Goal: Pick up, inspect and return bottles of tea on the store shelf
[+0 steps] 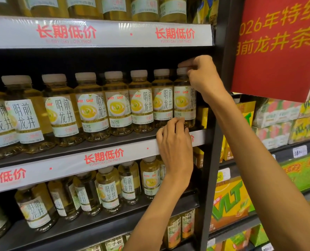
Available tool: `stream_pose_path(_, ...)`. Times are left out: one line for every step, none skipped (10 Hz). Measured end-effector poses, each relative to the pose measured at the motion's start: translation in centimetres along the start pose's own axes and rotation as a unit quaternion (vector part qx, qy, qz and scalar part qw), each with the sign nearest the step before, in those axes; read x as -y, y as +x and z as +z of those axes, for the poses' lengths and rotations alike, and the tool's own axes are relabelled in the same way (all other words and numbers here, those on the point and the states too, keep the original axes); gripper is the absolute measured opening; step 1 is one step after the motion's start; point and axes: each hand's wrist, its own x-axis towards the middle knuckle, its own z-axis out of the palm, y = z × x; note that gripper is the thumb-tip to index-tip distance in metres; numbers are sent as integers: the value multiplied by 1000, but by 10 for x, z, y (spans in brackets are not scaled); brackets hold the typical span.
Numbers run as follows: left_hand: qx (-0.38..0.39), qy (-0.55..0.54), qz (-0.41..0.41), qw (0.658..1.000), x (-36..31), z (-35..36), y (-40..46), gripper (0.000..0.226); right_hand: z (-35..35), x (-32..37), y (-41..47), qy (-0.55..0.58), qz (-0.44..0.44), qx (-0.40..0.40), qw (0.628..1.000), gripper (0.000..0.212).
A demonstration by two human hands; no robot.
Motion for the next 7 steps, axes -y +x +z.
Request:
stream_pose_path(-1, 6, 10, 1000, 0, -1, 0, 28, 4, -4, -1, -6, -12, -14, 1000, 40)
stream_pose_path(3, 17, 17, 1000, 0, -1, 1, 29, 7, -7, -1, 2, -19, -26, 999, 39)
stream_pose_path(19, 26, 22, 999, 3, -2, 2, 29, 9, -10, -1, 5, -24, -24, 999, 41)
stream_pose_path(39, 20, 22, 999, 4, -6, 2, 31, 8, -11, -1, -6, -31, -21, 999, 39)
stream_pose_path(69, -16, 15, 997, 7, -14, 3, 34, 6, -8, -9, -23, -46, -10, 999, 35)
stream_pose_path(67, -128, -46, 988, 14, -35, 2, 32, -1, -10, -34, -14, -89, -20, 996, 36)
stream_pose_path(53, -237, -133, 961, 22, -66, -4, 29, -13, -17, -74, 47, -82, -39, 995, 33)
